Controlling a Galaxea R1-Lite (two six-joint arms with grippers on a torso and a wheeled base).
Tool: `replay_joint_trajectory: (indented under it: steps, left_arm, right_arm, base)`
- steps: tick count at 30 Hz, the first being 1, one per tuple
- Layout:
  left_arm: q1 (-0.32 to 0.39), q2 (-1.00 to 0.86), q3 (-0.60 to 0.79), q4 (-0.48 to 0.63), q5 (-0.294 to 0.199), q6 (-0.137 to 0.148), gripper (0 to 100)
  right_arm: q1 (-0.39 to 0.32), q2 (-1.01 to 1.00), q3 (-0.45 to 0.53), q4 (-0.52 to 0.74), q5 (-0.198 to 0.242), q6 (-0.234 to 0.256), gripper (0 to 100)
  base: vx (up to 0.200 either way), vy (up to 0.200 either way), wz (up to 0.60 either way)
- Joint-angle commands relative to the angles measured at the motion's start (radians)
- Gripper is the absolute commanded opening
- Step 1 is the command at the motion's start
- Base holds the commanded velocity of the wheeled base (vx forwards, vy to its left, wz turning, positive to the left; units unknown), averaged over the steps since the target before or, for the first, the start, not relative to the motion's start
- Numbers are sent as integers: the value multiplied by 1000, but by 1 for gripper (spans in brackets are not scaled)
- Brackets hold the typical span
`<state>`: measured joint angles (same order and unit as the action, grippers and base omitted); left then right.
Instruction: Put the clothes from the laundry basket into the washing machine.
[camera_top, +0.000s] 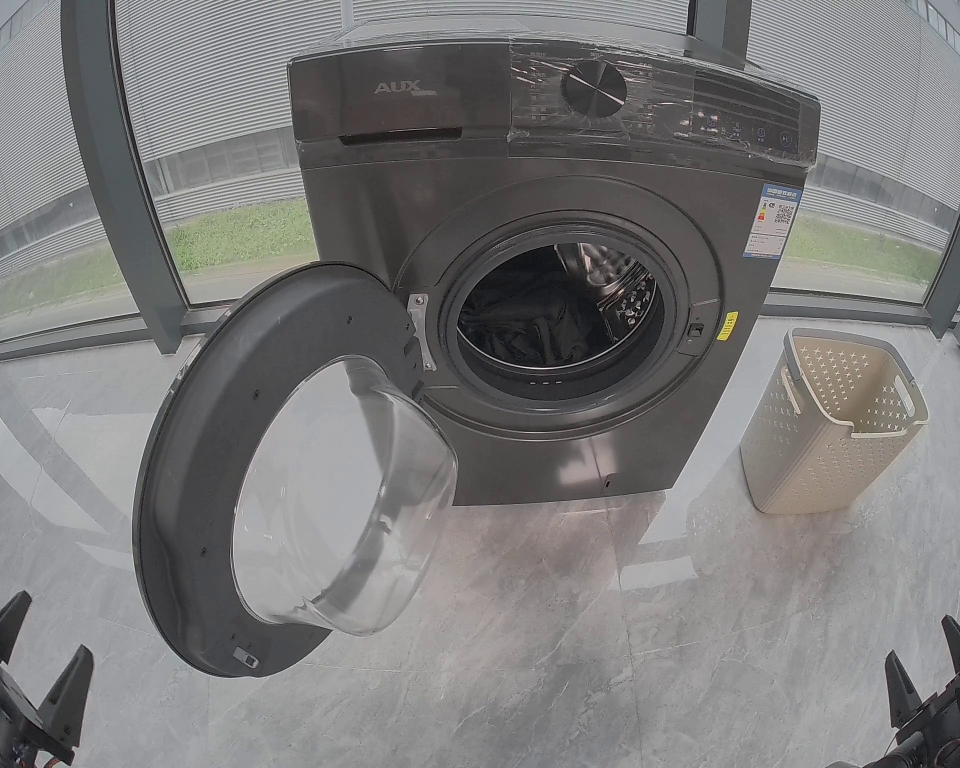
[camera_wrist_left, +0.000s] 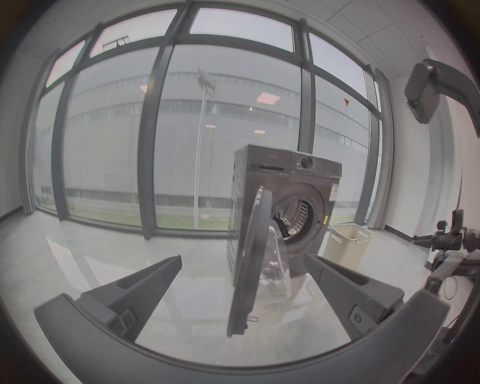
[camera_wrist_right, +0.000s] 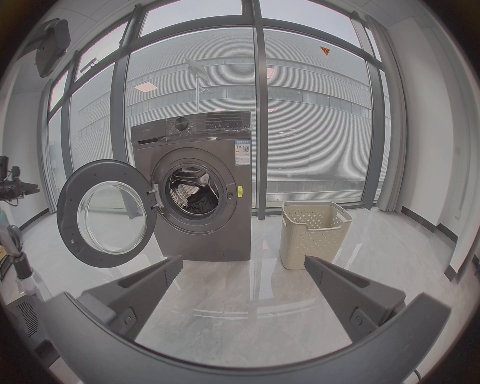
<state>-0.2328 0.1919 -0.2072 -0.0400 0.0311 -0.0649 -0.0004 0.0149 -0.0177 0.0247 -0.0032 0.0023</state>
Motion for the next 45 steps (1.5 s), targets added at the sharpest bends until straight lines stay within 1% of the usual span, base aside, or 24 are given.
replay_joint_trajectory:
  steps: [1, 2, 4, 5, 6, 7, 8, 11, 13, 14, 15, 16, 17, 20, 24, 25, 29, 33, 39, 40, 43, 45]
  left_arm:
    - [-86, 353, -46, -43, -53, -90, 100]
    - [-86, 388, -55, -66, -72, -98, 100]
    - [-80, 432, -58, -95, -86, -96, 100]
    - [-76, 494, -60, -152, -94, -90, 100]
    - [-76, 520, -60, -182, -94, -89, 100]
    - [-76, 520, -60, -182, -94, -89, 100]
    - [-76, 584, -61, -248, -92, -85, 100]
    - [-72, 667, -63, -328, -86, -85, 100]
    - [-72, 709, -63, -370, -85, -84, 100]
    - [-72, 712, -63, -371, -85, -82, 100]
    - [-74, 747, -63, -400, -85, -72, 100]
    - [-74, 747, -63, -400, -85, -72, 100]
    - [-76, 773, -63, -429, -91, -55, 100]
    - [-94, 805, -70, -460, -100, -49, 100]
    - [-132, 819, -77, -469, -137, -47, 100]
    - [-154, 814, -86, -471, -161, -47, 100]
    - [-211, 807, -112, -471, -197, -49, 100]
    - [-255, 822, -138, -469, -184, -50, 100]
    - [-267, 874, -170, -469, -189, -49, 100]
    - [-289, 894, -182, -472, -195, -47, 100]
    - [-355, 917, -216, -471, -195, -59, 100]
    - [-388, 939, -233, -472, -195, -59, 100]
  right_arm:
    - [0, -12, 10, 0, 0, 1, 100]
    - [-1, -12, 10, 0, 0, 1, 100]
    - [0, -12, 10, 0, 0, -1, 100]
    - [0, -12, 10, 0, 0, 1, 100]
    - [0, -12, 10, 0, 0, 1, 100]
    - [0, -12, 10, 0, 0, 1, 100]
    - [0, -12, 10, 0, 0, 1, 100]
    - [-1, -12, 10, 0, 0, 1, 100]
    - [0, -12, 10, 0, 0, 1, 100]
    - [0, -12, 10, 0, 0, 1, 100]
    - [-1, -12, 10, 0, 0, 1, 100]
    - [-1, -12, 10, 0, 0, 1, 100]
    - [0, -12, 10, 0, 0, -1, 100]
    - [0, -12, 10, 0, 0, -1, 100]
    - [0, -12, 10, 0, 0, 1, 100]
    - [-1, -12, 10, 0, 0, -1, 100]
    - [0, -12, 10, 0, 0, 1, 100]
    - [-1, -12, 10, 0, 0, 1, 100]
    - [-1, -12, 10, 0, 0, 1, 100]
    - [0, -12, 10, 0, 0, 1, 100]
    - [-1, -12, 10, 0, 0, 1, 100]
    - [0, -12, 10, 0, 0, -1, 100]
  base:
    - [0, 0, 0]
    - [0, 0, 0]
    - [0, 0, 0]
    - [0, 0, 0]
    - [0, 0, 0]
    - [0, 0, 0]
    - [0, 0, 0]
    - [0, 0, 0]
    - [0, 0, 0]
    - [0, 0, 0]
    - [0, 0, 0]
    - [0, 0, 0]
    - [0, 0, 0]
    - [0, 0, 0]
    - [0, 0, 0]
    - [0, 0, 0]
    - [0, 0, 0]
    - [0, 0, 0]
    - [0, 0, 0]
    - [0, 0, 0]
    - [0, 0, 0]
    - [0, 0, 0]
